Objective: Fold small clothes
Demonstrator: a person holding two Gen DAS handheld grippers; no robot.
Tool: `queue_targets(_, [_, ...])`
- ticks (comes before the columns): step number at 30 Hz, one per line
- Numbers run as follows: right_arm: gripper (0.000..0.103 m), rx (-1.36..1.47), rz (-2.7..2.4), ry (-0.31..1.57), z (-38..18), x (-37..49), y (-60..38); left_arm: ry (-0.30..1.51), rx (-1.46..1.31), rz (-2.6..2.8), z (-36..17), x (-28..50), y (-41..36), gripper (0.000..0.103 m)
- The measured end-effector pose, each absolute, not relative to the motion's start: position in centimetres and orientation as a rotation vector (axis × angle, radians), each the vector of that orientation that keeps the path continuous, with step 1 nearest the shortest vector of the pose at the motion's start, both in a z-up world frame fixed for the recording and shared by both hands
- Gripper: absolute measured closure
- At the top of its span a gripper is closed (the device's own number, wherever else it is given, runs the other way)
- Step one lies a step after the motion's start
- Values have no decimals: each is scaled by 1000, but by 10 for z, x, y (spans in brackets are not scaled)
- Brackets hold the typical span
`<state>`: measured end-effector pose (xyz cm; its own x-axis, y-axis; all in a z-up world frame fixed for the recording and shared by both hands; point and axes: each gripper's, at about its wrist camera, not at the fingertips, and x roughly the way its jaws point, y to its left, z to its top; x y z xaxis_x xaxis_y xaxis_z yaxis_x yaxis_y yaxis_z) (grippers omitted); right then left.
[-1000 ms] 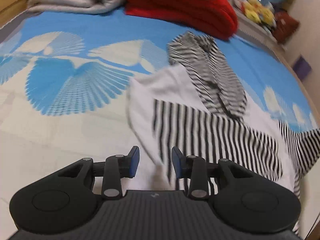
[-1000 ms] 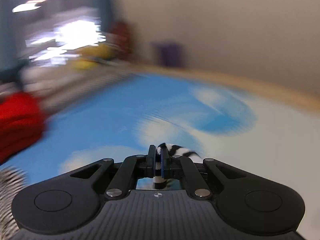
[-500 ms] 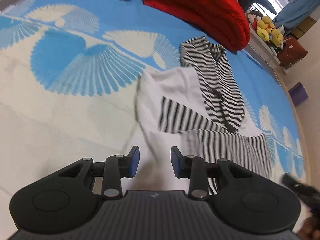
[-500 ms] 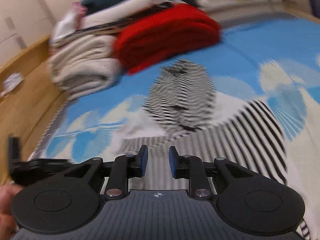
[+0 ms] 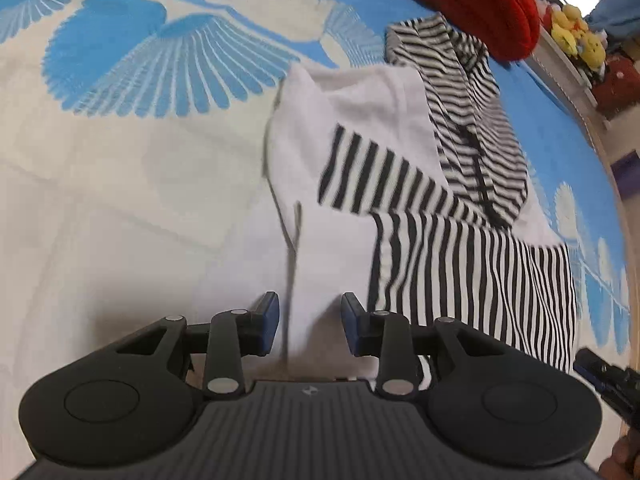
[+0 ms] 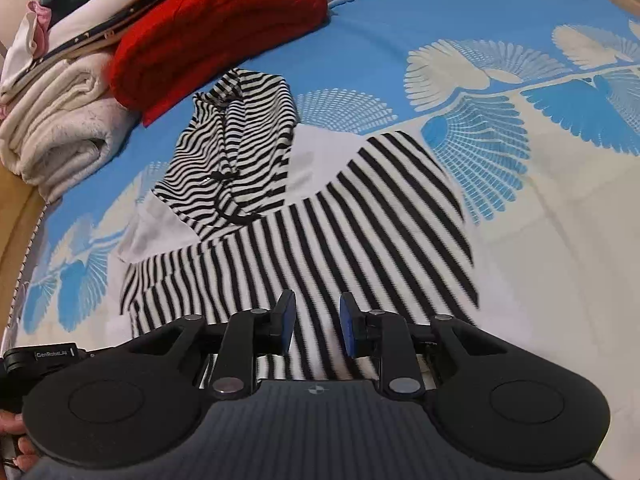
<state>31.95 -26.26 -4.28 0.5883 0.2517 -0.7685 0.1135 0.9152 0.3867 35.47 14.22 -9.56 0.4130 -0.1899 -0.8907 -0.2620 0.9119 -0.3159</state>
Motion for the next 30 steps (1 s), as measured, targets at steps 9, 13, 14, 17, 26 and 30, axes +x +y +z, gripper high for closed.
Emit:
queue_targets(9, [77,403,-12,992,-53,321,-272,899,-243,92,-32,328,131,100])
queue_targets(13, [77,385,-72,1035,-64,319,-274,1036,-256,115,-55,333,139,97])
queue_targets(14, [78,388,-95,1060,-69,319,-276,1042,-214,132,-57,334,137,97])
queue_targets(17, [79,426,-159,1120,-84,320,-287,944,-165,105,-42,328,130,97])
queue_targets(26, [79,464,-178,1135,-90,324,-292,1168,-312,27,-92,336,128,93])
queue_targets(30, [78,389,-135,1023,-63,322,-282,1014,-221,-29,-61,336,115,68])
